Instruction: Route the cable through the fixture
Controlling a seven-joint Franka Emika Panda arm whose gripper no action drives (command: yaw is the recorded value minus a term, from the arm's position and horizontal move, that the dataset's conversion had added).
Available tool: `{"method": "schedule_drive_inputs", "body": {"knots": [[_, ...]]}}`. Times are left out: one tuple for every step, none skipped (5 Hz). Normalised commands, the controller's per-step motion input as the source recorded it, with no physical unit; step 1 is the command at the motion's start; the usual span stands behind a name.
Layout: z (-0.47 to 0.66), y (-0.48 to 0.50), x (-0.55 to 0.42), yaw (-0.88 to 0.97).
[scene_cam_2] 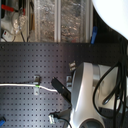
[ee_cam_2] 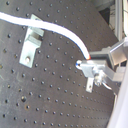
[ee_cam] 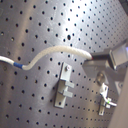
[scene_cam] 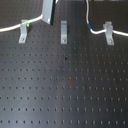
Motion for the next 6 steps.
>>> {"method": "schedule_drive_inputs", "body": {"knots": [[0.0, 0.005, -0.01, 0.0], [0.0, -0.227, -0.06, -0.03], [0.07, -0.616, -0.117, -0.26], [0.16, -0.551, -0.076, -0.35], [0.04, -0.014, -0.004, 0.0], [0.34, 0.176, -0.54, -0.08]]}}
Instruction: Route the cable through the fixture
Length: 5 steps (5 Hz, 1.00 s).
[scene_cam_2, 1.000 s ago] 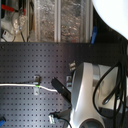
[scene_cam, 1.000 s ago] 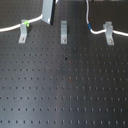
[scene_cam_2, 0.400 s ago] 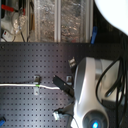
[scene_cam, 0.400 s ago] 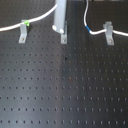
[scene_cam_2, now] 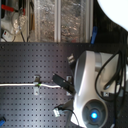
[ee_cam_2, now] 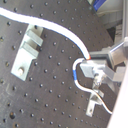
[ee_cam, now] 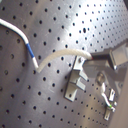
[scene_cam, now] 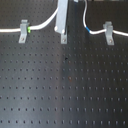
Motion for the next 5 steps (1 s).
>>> {"method": "schedule_drive_inputs", "body": {"knots": [[0.32, 0.198, -0.505, 0.0], [0.27, 0.183, -0.462, 0.0], [0.3, 0.174, -0.372, -0.01], [0.22, 0.065, 0.023, 0.0], [0.74, 0.289, 0.101, 0.0]]}}
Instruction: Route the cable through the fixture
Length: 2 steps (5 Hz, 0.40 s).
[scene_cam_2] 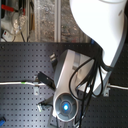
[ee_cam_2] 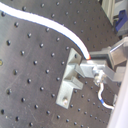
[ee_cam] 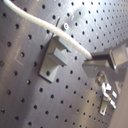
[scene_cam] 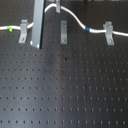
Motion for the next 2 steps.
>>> {"method": "schedule_drive_inputs", "body": {"knots": [[0.03, 0.001, 0.0, 0.0], [0.18, 0.029, -0.069, 0.0]]}}
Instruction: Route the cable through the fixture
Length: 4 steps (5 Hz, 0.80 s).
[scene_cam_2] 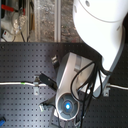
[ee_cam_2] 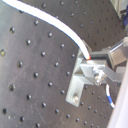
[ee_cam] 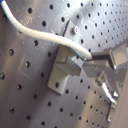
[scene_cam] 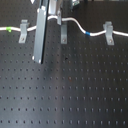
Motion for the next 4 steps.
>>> {"method": "schedule_drive_inputs", "body": {"knots": [[0.25, 0.0, -0.107, -0.07], [0.37, 0.052, -0.213, -0.36], [0.47, 0.076, -0.253, -0.25], [0.01, 0.0, 0.0, 0.0]]}}
